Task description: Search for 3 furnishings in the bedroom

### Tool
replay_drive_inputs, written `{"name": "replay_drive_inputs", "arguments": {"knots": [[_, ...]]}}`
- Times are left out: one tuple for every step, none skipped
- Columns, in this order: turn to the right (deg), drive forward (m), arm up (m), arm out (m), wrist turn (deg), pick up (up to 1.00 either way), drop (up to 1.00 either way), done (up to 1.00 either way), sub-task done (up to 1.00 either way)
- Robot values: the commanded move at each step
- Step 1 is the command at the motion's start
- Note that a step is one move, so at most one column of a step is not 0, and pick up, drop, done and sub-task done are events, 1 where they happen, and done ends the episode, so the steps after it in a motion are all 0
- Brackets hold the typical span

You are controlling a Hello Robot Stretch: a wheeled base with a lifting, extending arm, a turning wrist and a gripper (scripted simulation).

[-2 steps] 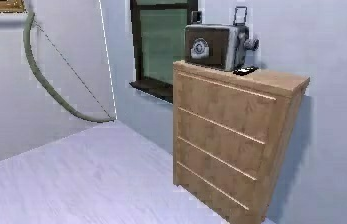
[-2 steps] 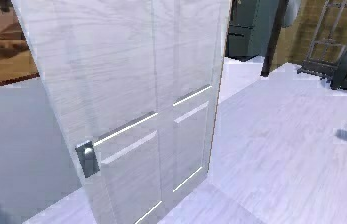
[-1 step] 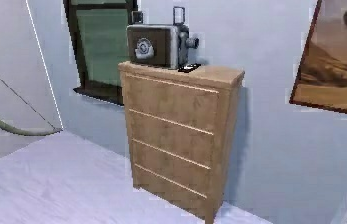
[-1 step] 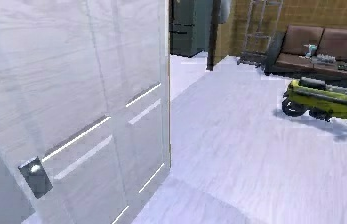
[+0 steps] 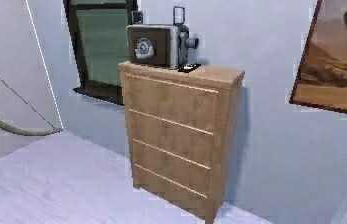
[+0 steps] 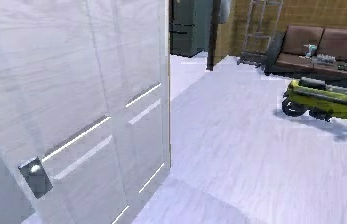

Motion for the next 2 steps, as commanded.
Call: {"name": "replay_drive_inputs", "arguments": {"knots": [[-45.0,0.0,0.0,0.0,0.0,0.0,0.0,0.0,0.0],[-45.0,0.0,0.0,0.0,0.0,0.0,0.0,0.0,0.0]]}}
